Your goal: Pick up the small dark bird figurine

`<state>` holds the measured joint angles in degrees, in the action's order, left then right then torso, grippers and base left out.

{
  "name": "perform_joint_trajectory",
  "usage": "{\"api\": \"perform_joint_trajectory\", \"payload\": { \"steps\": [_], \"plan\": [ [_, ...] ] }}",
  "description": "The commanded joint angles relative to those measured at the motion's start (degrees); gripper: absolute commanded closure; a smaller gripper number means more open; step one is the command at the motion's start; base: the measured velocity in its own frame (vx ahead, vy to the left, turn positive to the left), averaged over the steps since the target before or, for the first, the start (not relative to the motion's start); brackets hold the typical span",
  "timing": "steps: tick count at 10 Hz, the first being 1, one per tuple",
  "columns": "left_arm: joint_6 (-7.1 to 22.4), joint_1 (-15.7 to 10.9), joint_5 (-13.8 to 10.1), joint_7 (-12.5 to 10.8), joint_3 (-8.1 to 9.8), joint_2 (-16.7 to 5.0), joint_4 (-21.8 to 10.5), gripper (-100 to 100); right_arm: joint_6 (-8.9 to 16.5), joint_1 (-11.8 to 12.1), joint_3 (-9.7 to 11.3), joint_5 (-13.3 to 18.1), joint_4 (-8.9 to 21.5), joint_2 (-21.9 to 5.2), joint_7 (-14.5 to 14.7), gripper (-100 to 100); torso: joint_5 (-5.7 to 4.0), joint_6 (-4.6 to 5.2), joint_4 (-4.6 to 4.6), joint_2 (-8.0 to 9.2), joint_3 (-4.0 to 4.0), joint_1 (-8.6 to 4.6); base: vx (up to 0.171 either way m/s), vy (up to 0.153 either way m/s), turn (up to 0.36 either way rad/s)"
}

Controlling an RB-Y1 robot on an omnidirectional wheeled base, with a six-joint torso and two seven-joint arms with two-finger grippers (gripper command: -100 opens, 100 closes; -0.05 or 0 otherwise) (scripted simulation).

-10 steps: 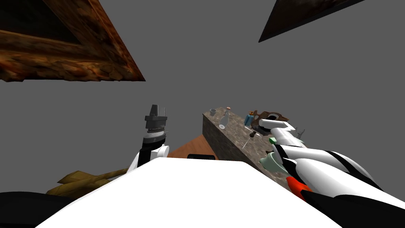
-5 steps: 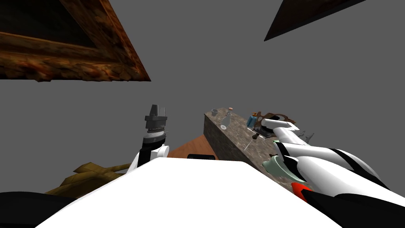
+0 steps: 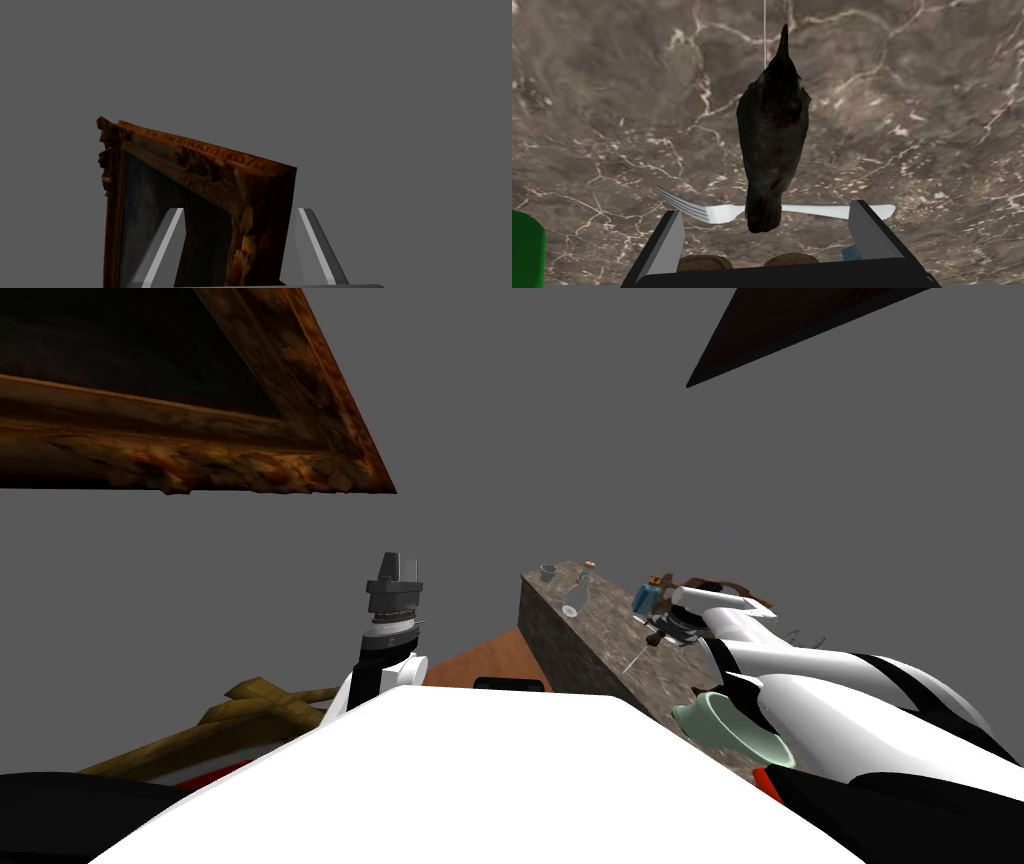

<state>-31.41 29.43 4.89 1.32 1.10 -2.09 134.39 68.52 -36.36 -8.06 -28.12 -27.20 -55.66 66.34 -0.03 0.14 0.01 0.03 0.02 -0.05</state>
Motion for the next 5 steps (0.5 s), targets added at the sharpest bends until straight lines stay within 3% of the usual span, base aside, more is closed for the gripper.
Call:
{"api": "perform_joint_trajectory", "payload": {
  "steps": [1,3,4,5],
  "plan": [
    [0.0,0.0,0.0,0.0,0.00,0.0,0.0,0,1.6,-0.2,0.0,-0.8,1.3,-0.7,0.9,-100,0.00,0.00,0.00,0.00,0.00,0.00,-0.005,-0.003,0.107],
    [0.0,0.0,0.0,0.0,0.00,0.0,0.0,0,1.6,-0.4,0.0,-0.9,1.4,-0.8,1.0,-100,-0.01,0.02,0.00,-0.02,-0.01,0.00,-0.001,-0.001,0.035],
    [0.0,0.0,0.0,0.0,0.00,0.0,0.0,0,2.0,-0.2,0.0,-0.9,1.2,-0.8,0.9,0,-0.01,0.02,-0.01,-0.02,-0.01,0.00,0.000,0.000,0.000],
    [0.0,0.0,0.0,0.0,0.00,0.0,0.0,0,2.9,1.0,-1.5,0.2,-1.3,0.2,0.8,-100,-0.01,0.02,-0.01,-0.03,-0.02,0.00,0.021,-0.010,-0.049]
  ]
}}
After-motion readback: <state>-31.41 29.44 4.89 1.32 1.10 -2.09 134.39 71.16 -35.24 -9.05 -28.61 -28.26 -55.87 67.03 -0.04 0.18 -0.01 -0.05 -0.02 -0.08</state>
